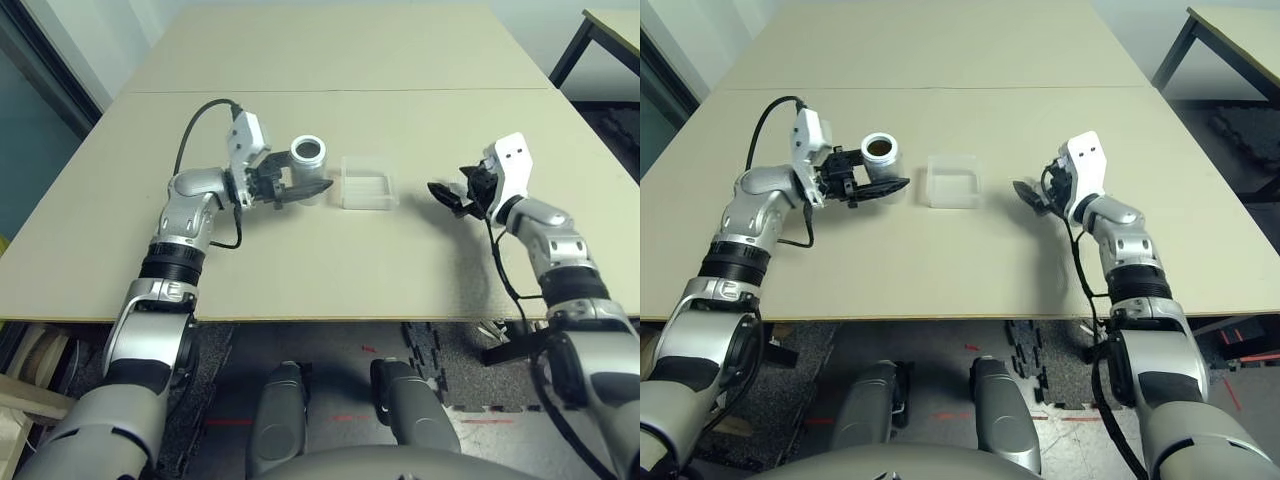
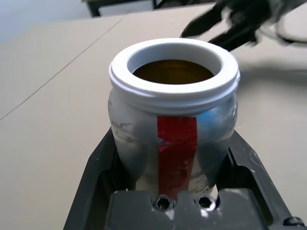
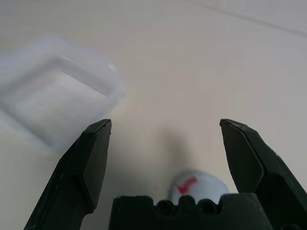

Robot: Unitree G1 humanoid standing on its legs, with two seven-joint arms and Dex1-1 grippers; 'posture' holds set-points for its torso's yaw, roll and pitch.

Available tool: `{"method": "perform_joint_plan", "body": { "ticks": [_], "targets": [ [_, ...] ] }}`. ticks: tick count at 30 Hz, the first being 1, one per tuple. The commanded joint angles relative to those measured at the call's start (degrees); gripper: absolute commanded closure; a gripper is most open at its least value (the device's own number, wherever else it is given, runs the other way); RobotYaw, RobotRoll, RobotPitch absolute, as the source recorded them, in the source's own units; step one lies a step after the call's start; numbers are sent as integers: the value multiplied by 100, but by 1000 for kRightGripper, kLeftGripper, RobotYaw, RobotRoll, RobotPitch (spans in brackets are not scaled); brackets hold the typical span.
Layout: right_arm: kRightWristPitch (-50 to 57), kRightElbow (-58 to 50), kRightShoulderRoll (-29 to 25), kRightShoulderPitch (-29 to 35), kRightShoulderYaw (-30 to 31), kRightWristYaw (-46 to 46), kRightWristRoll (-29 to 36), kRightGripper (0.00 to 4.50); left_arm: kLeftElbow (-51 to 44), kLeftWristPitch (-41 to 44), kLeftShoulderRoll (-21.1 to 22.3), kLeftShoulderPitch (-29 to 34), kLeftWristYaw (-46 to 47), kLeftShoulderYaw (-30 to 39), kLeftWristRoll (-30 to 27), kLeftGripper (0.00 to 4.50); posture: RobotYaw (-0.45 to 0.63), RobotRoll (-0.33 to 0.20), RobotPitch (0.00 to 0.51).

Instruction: Pour the medicine from the bottle into the box.

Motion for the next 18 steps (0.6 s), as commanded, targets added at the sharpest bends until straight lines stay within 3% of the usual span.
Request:
{"method": "perform_joint_plan", "body": {
  "ticks": [1, 7, 15, 18],
  "targets": [
    [181, -364, -58, 156, 113, 92, 21, 0, 407, -655, -79, -318, 519, -168, 501, 1933, -80, 0, 120],
    [505, -1144, -5, 374, 121, 199, 167, 0, 1421, -2021, -46, -1051, 2071, -1143, 2254, 1933, -83, 0, 118],
    [1237, -2116, -194, 700, 66, 568, 614, 0, 2499, -2539, -332, -1996, 4013, -2523, 4219, 1933, -102, 0, 121],
    [1352, -2292, -195, 763, 48, 504, 691, 0, 2810, -2540, -452, -2379, 5241, -3602, 5515, 1933, -118, 0, 121]
  ]
}}
